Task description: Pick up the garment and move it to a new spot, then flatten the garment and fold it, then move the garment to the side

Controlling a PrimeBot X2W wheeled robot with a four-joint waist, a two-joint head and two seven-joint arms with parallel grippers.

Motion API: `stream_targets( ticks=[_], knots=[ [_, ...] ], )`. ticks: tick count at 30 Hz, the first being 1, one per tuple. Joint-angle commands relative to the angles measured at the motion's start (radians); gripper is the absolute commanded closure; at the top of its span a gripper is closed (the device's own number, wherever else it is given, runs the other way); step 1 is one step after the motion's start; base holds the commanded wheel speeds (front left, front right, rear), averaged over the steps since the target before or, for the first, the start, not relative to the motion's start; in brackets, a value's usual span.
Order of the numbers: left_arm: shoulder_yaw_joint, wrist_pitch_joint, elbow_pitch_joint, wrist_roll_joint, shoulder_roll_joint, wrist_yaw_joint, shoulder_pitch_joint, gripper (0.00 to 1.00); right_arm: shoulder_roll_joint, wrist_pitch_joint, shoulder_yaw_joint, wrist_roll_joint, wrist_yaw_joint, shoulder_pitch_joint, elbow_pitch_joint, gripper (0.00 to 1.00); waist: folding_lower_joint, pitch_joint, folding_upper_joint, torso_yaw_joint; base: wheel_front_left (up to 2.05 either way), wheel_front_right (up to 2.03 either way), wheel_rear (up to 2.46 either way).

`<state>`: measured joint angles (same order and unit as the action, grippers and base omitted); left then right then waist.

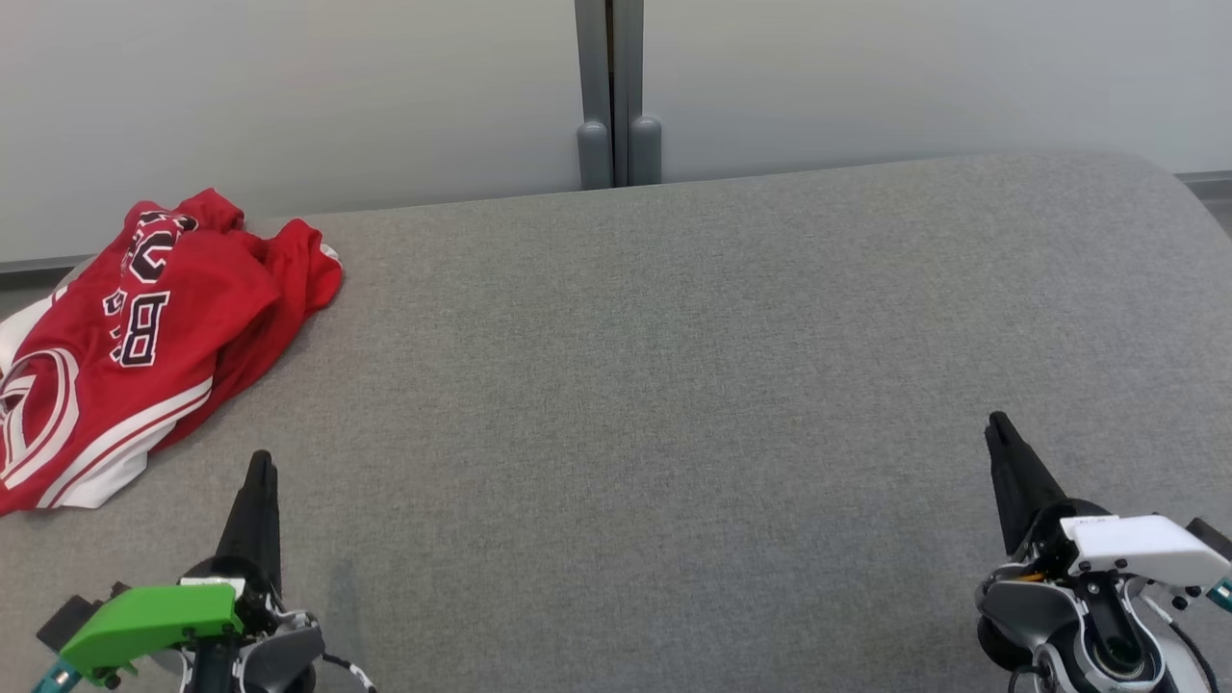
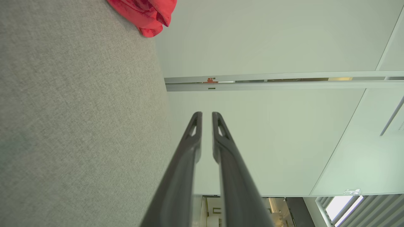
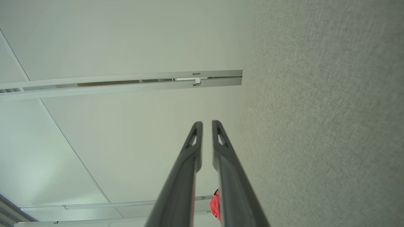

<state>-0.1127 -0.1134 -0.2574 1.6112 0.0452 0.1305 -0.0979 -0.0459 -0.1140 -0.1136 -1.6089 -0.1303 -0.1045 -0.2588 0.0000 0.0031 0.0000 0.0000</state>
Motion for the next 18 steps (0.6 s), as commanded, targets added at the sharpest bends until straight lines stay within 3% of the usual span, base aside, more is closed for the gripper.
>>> stream_targets(
  ticks=[1,11,18],
  knots=[
    [0.001,0.0,-0.007,0.0,-0.002,0.0,0.006,0.0,0.002,0.0,0.0,0.0,0.0,0.004,-0.005,0.0,0.0,0.0,0.0,0.0,0.0,0.0,0.0],
    [0.032,0.043,-0.003,-0.025,-0.004,0.0,0.031,0.0,0.004,0.043,0.02,0.03,0.0,0.028,-0.009,0.0,0.0,0.0,0.0,0.0,0.0,0.0,0.0],
    [0.043,0.076,0.021,-0.103,-0.003,-0.004,0.033,0.0,0.003,0.076,0.018,0.103,0.0,0.034,0.005,0.0,0.0,0.0,0.0,0.0,0.0,0.0,0.0]
  ],
)
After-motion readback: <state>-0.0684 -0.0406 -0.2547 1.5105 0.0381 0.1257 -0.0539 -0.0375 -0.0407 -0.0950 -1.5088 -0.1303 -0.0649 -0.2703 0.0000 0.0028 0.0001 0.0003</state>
